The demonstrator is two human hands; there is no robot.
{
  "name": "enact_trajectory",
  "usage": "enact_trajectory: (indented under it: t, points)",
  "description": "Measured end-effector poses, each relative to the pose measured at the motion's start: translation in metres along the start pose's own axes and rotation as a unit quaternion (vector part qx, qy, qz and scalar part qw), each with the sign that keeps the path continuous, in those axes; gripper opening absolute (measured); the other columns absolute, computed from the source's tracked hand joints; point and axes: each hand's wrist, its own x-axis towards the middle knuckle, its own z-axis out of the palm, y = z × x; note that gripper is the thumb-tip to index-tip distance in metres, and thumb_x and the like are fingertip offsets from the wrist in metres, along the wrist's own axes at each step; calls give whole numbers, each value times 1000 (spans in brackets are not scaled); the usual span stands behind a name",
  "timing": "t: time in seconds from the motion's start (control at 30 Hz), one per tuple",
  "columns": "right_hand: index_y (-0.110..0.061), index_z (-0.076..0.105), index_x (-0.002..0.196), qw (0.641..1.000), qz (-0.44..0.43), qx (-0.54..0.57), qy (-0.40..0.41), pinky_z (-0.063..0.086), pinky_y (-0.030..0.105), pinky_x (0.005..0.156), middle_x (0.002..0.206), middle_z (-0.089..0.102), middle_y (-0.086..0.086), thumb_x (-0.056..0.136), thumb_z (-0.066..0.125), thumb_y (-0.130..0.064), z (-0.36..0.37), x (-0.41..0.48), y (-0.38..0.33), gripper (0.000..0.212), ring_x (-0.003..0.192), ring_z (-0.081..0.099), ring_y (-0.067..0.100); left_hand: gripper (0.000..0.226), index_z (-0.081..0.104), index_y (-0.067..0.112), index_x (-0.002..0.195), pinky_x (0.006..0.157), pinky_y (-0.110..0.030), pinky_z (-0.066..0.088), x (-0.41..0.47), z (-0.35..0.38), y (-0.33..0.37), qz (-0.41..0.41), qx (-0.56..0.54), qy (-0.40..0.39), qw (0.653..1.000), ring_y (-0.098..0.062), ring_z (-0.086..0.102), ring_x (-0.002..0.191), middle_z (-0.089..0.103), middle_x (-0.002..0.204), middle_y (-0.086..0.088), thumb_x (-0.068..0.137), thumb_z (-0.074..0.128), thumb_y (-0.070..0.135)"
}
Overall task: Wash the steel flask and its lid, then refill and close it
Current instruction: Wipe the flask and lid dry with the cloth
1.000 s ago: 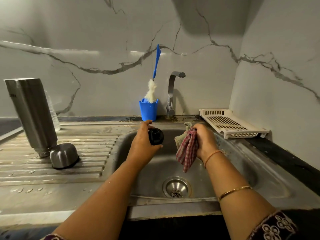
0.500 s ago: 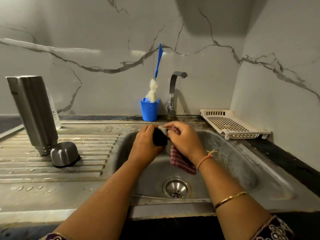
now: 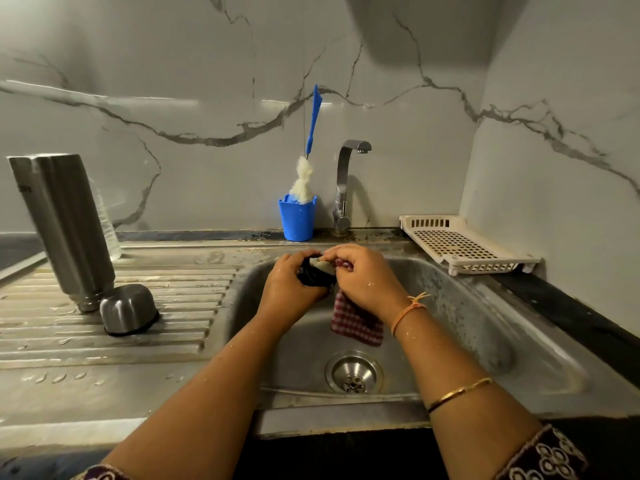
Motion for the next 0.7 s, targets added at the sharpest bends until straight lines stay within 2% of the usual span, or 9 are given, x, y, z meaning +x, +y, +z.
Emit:
enact_trajectory:
  t: [0.07, 0.13, 0.2, 0.3, 0.37, 0.47, 0.53, 0.6, 0.7]
  points:
    - [-12, 71, 105, 999, 17, 13, 31, 43, 21, 90, 113, 66, 5, 88, 48, 2, -2, 2, 3, 32, 105, 58, 17, 59, 59, 28, 119, 91, -27, 50, 0, 1, 1, -17, -44, 3, 999, -11, 59, 102, 59, 115, 7, 66, 84, 20]
    - [-11, 71, 101, 999, 25, 19, 44, 42, 19, 86, 110, 66, 5, 88, 48, 2, -2, 2, 5, 30, 100, 57, 15, 55, 59, 28, 117, 82, -16, 48, -1, 2, 4, -37, -73, -16, 997, -5, 59, 96, 60, 109, 11, 68, 83, 18]
    - [-10, 72, 99, 999, 22, 20, 44, 43, 21, 88, 109, 66, 5, 87, 49, 2, 0, 2, 7, 29, 100, 57, 15, 54, 60, 28, 116, 74, -9, 46, -3, 0, 6, -27, -71, -37, 996, 1, 59, 89, 60, 102, 15, 69, 83, 17]
    - [-8, 73, 98, 1000, -9, 1, 21, 44, 24, 96, 111, 65, 3, 83, 50, 5, 1, 2, 11, 30, 105, 57, 15, 59, 60, 27, 121, 86, -16, 47, -4, -2, 6, 16, -11, -66, 998, -3, 60, 98, 63, 109, 11, 68, 84, 22]
    - [-8, 73, 100, 1000, -27, -11, 2, 44, 27, 100, 114, 65, 1, 82, 51, 5, 1, 1, 12, 31, 107, 56, 14, 62, 58, 27, 125, 89, -18, 44, -4, -3, 5, 23, 18, -70, 997, -3, 57, 102, 61, 114, 11, 69, 83, 25]
    - [-12, 73, 105, 998, -59, -21, -26, 43, 31, 102, 119, 63, -1, 83, 49, 4, 4, 1, 12, 36, 114, 52, 15, 62, 55, 26, 127, 83, -20, 50, -7, -2, 7, 9, 12, -75, 997, -4, 60, 94, 63, 109, 10, 71, 81, 25]
    - [-15, 72, 108, 995, -76, -47, -35, 41, 34, 103, 121, 61, -4, 83, 48, 2, 6, 1, 11, 38, 117, 49, 16, 58, 54, 25, 126, 69, -27, 59, -8, -1, 8, -23, -28, -87, 996, -9, 67, 80, 65, 101, 6, 74, 79, 17]
    - [-17, 72, 109, 995, -73, -55, -36, 39, 34, 104, 123, 60, -5, 84, 48, 1, 6, 1, 12, 39, 119, 46, 16, 54, 54, 23, 124, 59, -29, 59, -10, 0, 11, -58, -89, -98, 989, -14, 70, 68, 66, 93, 1, 77, 75, 7]
    - [-17, 71, 111, 995, -70, -55, -34, 38, 31, 105, 125, 58, -5, 85, 47, 1, 5, 2, 12, 39, 120, 44, 15, 56, 53, 19, 121, 56, -19, 55, -10, -1, 15, -57, -132, -91, 985, -5, 66, 68, 64, 97, 2, 74, 74, -2]
